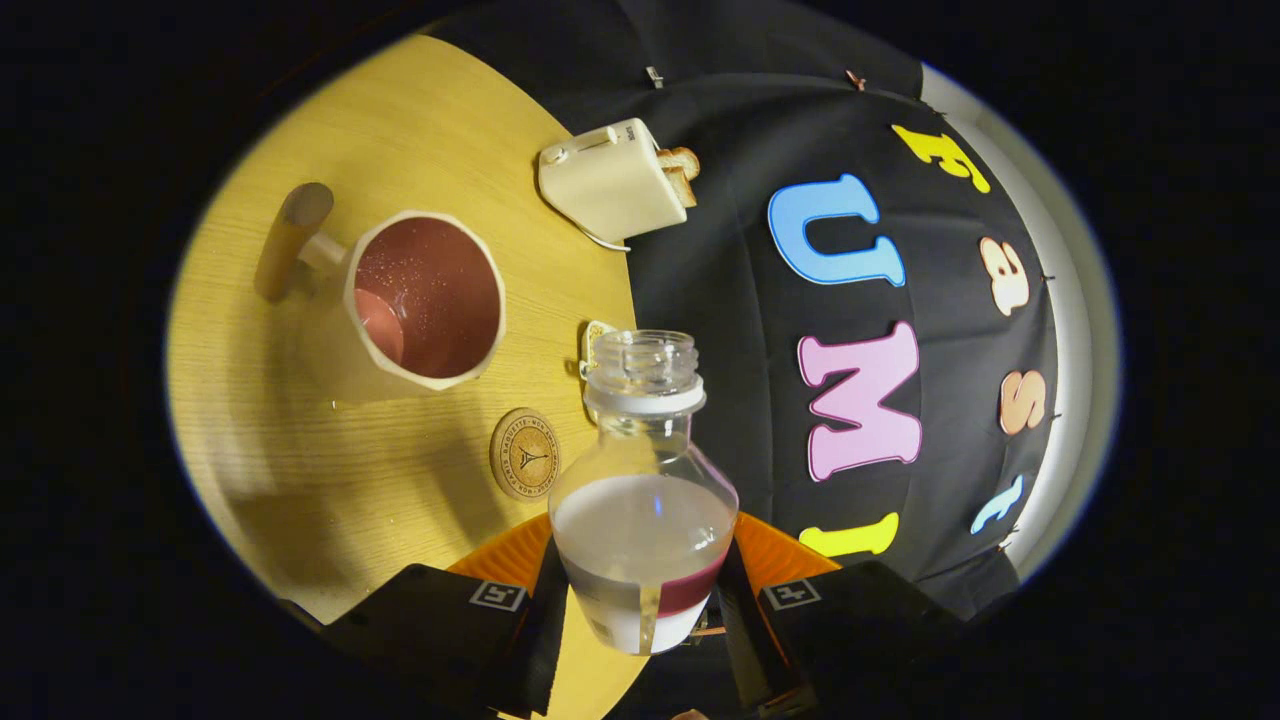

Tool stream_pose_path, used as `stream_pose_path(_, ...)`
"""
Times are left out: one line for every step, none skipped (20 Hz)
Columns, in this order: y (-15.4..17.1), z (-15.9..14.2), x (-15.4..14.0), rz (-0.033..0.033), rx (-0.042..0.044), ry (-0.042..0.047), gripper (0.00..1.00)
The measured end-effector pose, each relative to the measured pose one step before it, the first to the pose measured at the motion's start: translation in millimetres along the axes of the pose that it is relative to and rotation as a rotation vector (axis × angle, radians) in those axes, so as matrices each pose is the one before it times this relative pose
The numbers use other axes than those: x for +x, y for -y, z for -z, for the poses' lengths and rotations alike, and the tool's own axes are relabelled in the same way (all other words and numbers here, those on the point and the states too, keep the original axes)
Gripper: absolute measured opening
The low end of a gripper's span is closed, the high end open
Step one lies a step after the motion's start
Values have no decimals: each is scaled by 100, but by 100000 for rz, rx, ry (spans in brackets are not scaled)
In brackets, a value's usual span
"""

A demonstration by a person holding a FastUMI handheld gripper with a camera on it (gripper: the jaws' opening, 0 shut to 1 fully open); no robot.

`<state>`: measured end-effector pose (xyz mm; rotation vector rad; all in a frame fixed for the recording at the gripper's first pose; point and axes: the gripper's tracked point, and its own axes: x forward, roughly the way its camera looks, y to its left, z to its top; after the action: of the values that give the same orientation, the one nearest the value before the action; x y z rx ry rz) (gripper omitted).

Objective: Take the bottle from table, then pour the juice into the cup, finally place the bottle on the coaster

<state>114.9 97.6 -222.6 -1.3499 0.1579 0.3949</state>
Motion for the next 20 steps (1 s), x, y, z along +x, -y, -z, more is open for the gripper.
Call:
stream_pose_path(61, -342, 253, 49, -2487, 1055, 70)
stream_pose_path(-120, -316, 218, -28, -2943, 1010, 70)
stream_pose_path(-7, -316, 147, 179, -3330, 1355, 70)
stream_pose_path(17, -442, 255, 367, -3600, 1590, 70)
stream_pose_path(-81, -313, 172, 265, -3714, 1407, 70)
stream_pose_path(100, -197, -104, 411, -3735, 1057, 70)
stream_pose_path(-18, -188, 65, 210, -3225, 842, 70)
stream_pose_path(-50, 172, -5, -331, -2358, -185, 70)
stream_pose_path(-85, 80, 103, -374, -1495, -294, 70)
stream_pose_path(-130, 39, 95, -254, -1294, -157, 70)
stream_pose_path(-15, -139, 233, 174, -1836, 37, 70)
stream_pose_path(230, -189, 192, 622, -2149, 394, 70)
stream_pose_path(168, -209, 185, 549, -1960, 528, 70)
stream_pose_path(132, -177, 189, 290, -1873, 611, 70)
stream_pose_path(49, -133, 308, 117, -1814, 584, 70)
stream_pose_path(-121, -102, 287, -760, -1613, 685, 70)
stream_pose_path(-1, -95, 173, -318, -1986, 682, 70)
stream_pose_path(220, -161, 168, 419, -2529, 1082, 70)
stream_pose_path(102, -85, 101, 427, -2475, 909, 70)
stream_pose_path(-90, -77, 181, -67, -1942, 814, 70)
